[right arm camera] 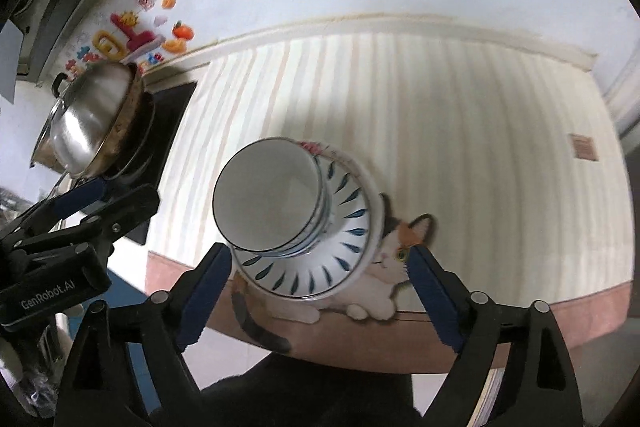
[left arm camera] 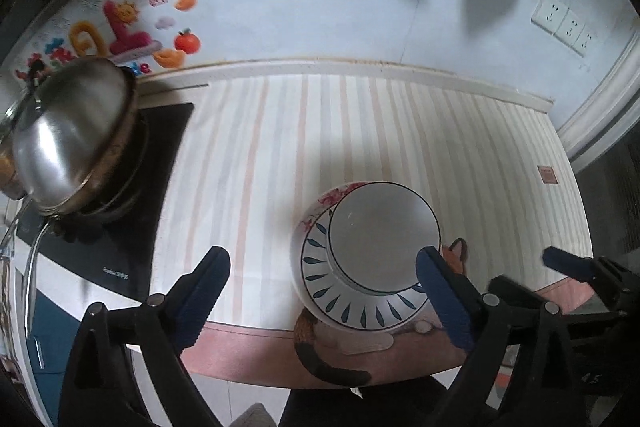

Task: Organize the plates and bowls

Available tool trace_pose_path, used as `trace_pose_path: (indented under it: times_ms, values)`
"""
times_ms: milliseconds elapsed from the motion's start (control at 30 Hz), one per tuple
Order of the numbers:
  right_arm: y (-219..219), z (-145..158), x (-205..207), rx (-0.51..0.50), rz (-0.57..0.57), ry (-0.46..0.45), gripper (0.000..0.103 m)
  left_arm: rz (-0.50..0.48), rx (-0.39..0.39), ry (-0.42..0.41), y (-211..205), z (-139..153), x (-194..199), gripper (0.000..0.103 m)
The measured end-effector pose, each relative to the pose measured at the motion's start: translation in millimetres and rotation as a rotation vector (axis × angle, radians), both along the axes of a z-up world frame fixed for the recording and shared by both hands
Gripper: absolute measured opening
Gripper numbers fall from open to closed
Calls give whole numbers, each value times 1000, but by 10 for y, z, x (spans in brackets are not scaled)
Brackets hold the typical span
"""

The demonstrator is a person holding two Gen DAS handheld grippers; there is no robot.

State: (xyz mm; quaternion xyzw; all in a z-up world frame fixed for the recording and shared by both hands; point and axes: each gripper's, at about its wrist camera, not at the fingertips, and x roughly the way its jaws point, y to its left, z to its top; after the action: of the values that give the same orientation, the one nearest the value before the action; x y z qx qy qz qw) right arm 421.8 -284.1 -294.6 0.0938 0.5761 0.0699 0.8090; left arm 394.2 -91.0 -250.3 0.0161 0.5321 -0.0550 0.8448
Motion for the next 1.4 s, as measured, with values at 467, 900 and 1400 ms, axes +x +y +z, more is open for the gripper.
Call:
trace_pose_path:
  times_ms: [467,900,1400]
  values:
    - [-96,1052,-1021,-84,-57,-281,98,64,1,-212,46,784,-1000,98]
    - [62,1741,-2504,-117,-62,-440,99,127,-14,-317,219,1276,-2281,102]
    - [520,2213,-3768,-182,-105,-550,101,83,29,-399,532,1565,-3326,102]
